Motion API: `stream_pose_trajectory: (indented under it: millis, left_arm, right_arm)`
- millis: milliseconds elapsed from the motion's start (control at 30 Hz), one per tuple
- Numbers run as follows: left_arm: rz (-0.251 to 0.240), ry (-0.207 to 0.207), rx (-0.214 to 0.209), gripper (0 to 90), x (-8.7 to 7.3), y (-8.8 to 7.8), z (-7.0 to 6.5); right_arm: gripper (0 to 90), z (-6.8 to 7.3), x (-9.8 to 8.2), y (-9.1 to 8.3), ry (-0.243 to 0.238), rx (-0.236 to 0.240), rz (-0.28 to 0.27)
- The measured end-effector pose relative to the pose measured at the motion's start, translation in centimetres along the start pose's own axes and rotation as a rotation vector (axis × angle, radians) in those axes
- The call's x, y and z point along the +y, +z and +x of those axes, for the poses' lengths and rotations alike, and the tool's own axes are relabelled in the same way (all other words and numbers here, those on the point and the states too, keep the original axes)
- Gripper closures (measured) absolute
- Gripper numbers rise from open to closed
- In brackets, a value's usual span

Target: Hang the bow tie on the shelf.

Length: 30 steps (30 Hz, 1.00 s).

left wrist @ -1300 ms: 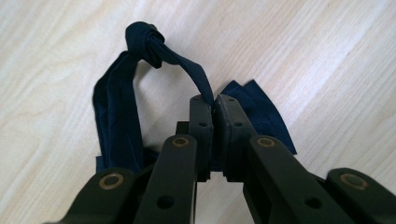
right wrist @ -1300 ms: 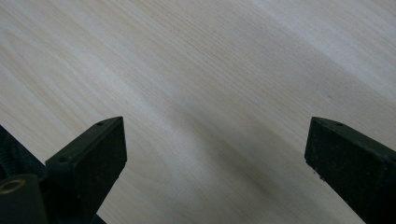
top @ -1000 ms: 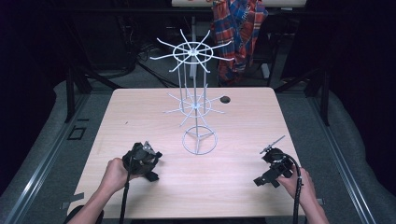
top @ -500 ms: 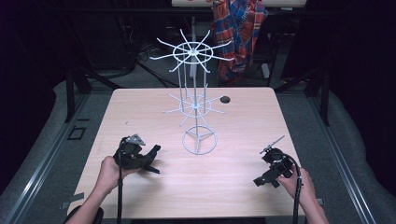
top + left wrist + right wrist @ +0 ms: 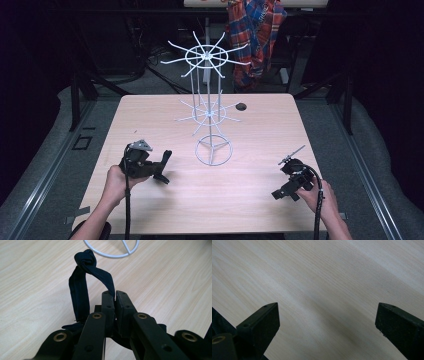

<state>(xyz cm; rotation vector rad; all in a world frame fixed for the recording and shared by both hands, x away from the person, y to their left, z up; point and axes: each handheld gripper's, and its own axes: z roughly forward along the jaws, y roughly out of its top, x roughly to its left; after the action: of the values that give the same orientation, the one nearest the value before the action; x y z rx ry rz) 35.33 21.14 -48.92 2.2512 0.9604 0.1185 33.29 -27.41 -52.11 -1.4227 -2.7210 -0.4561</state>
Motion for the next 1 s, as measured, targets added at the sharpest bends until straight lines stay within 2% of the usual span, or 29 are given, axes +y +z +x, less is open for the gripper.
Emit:
stream_pose_trajectory:
  millis: [167, 333, 367, 400, 500, 533, 567, 600, 700, 933, 1000]
  left_arm:
    - [-0.027, -0.01, -0.006, 85.7, 0.2, -0.4, 0.0]
    - [-0.056, -0.019, -0.019, 85.7, 0.3, -0.8, -0.1]
    - [-0.061, -0.016, -0.018, 85.7, 0.4, -0.8, -0.1]
    - [-0.063, -0.02, -0.02, 85.7, 0.4, -0.9, -0.1]
    - [-0.077, -0.02, -0.022, 85.8, 0.5, -1.1, -0.1]
    - [-0.079, -0.019, -0.022, 85.8, 0.6, -1.1, -0.1]
    - [-0.087, -0.024, -0.019, 85.8, 0.7, -1.1, -0.2]
    - [-0.086, -0.018, -0.02, 85.8, 0.7, -1.2, -0.1]
    - [-0.101, -0.026, -0.007, 85.8, 1.0, -1.4, 0.1]
    - [-0.148, -0.037, 0.007, 85.8, 1.2, -2.1, 0.2]
    - [-0.148, -0.035, 0.011, 85.8, 1.2, -2.2, 0.2]
  right_arm:
    - [5.2, 0.0, 0.1, -0.1, 0.003, 0.001, 0.017]
    - [5.2, 0.0, 0.0, 0.0, 0.01, 0.002, 0.008]
    - [5.2, 0.0, 0.1, -0.1, 0.008, 0.001, 0.022]
    - [5.2, 0.0, 0.0, 0.0, 0.011, 0.002, 0.007]
    - [5.2, 0.0, 0.0, 0.0, 0.013, 0.002, 0.014]
    - [5.2, 0.1, -0.1, 0.1, 0.017, 0.002, -0.009]
    - [5.2, 0.0, 0.0, 0.0, 0.008, 0.0, 0.009]
    - [5.3, 0.2, -0.2, 0.1, 0.032, 0.008, -0.016]
    - [5.3, -0.1, 0.0, -0.1, -0.004, -0.003, 0.025]
    - [5.3, 0.0, 0.0, 0.0, 0.003, -0.002, 0.014]
    - [5.3, 0.1, 0.0, 0.1, 0.019, -0.006, 0.003]
